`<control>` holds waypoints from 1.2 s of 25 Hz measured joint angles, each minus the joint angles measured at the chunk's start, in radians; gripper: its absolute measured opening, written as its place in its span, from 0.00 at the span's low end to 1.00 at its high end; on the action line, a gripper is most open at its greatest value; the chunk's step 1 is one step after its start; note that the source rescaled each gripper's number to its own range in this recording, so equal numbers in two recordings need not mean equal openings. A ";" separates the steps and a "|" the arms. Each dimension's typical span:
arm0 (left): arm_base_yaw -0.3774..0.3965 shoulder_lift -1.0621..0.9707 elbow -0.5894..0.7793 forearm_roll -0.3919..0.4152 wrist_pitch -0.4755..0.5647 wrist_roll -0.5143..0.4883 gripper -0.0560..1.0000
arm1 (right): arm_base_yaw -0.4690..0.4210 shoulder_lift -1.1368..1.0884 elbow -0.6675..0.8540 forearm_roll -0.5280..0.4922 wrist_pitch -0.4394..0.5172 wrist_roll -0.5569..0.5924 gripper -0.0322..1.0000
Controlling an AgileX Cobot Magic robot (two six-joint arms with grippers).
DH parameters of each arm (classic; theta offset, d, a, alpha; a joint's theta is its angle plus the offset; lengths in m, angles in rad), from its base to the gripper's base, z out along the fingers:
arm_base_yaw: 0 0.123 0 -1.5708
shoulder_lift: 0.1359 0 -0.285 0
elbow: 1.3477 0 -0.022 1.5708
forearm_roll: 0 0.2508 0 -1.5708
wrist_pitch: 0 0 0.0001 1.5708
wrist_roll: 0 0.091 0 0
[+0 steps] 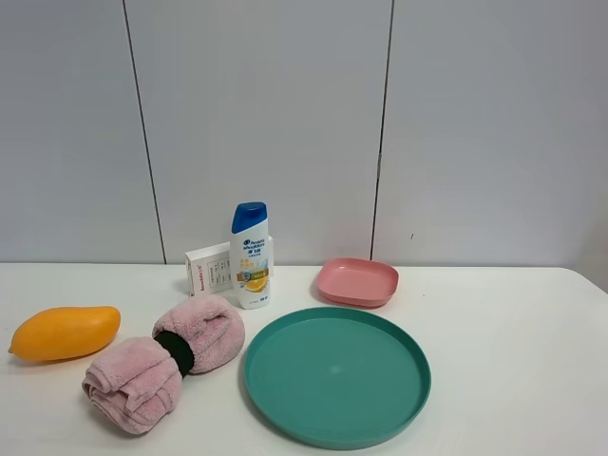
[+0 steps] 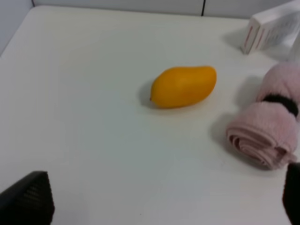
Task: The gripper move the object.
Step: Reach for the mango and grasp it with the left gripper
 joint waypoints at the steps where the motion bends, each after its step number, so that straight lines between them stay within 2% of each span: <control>1: 0.000 0.026 -0.028 -0.001 -0.001 0.001 1.00 | 0.000 0.000 0.000 0.000 0.000 0.000 1.00; 7: 0.000 0.211 -0.148 -0.021 -0.041 0.026 1.00 | 0.000 0.000 0.000 0.000 0.000 0.000 1.00; 13: 0.000 0.360 -0.157 -0.087 -0.110 0.116 1.00 | 0.000 0.000 0.000 0.000 0.000 0.000 1.00; 23: 0.000 0.711 -0.158 -0.105 -0.377 0.319 1.00 | 0.000 0.000 0.000 0.000 0.000 0.000 1.00; 30: 0.000 0.961 -0.158 -0.135 -0.609 0.337 1.00 | 0.000 0.000 0.000 0.000 0.000 0.000 1.00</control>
